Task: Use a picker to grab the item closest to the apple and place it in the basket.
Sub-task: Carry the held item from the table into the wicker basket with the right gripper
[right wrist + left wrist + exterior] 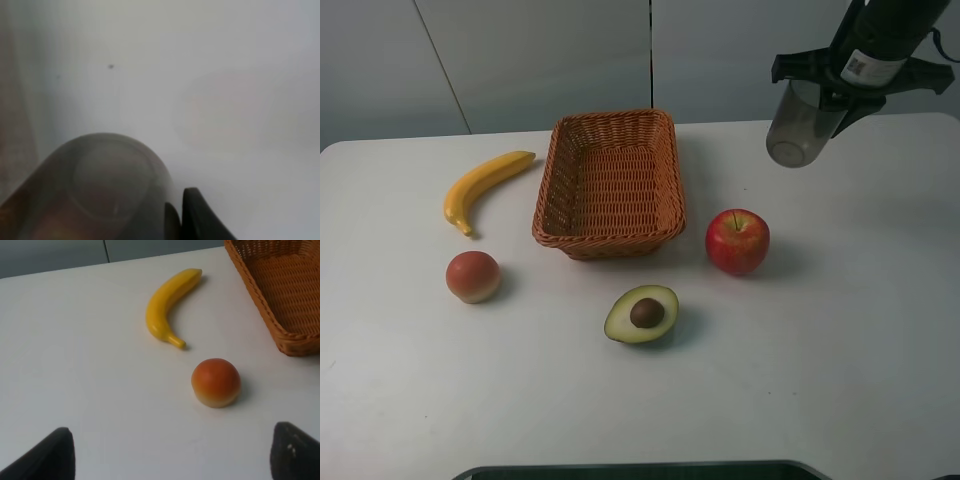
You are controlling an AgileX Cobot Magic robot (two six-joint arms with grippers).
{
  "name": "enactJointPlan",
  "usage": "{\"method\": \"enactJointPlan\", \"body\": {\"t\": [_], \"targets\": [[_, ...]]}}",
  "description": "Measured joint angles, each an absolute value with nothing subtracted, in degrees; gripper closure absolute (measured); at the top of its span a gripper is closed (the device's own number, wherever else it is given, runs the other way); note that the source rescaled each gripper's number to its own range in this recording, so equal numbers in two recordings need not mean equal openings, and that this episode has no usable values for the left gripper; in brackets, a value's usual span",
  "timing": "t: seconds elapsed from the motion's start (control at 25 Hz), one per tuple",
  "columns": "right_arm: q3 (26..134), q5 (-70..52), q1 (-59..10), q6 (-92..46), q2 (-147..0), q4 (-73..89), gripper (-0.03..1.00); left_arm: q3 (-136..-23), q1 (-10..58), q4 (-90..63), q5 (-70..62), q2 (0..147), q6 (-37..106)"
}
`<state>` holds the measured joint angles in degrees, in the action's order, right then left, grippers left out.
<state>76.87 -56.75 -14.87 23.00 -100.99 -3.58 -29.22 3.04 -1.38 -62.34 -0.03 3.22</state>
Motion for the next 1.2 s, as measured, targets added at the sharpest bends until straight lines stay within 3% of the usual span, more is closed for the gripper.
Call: {"method": "enactJointPlan", "body": {"t": [0.32,0.6,1.2], "targets": [[82.43,-57.94,-22.92,22.74,-100.87,-3.58,0.97,-29.22,3.04,-1.38,-62.34,-0.03,3.11],[84.87,-51.83,-29.86,22.74,-101.61,-3.58,0.97,-29.22,3.04,-1.38,-62.34,-0.03,3.11],[84.87,-31.52,-34.68,23.51,-112.77,-6.82,0.97,-29.22,3.04,-1.38,-62.34,-0.03,3.11]]}}
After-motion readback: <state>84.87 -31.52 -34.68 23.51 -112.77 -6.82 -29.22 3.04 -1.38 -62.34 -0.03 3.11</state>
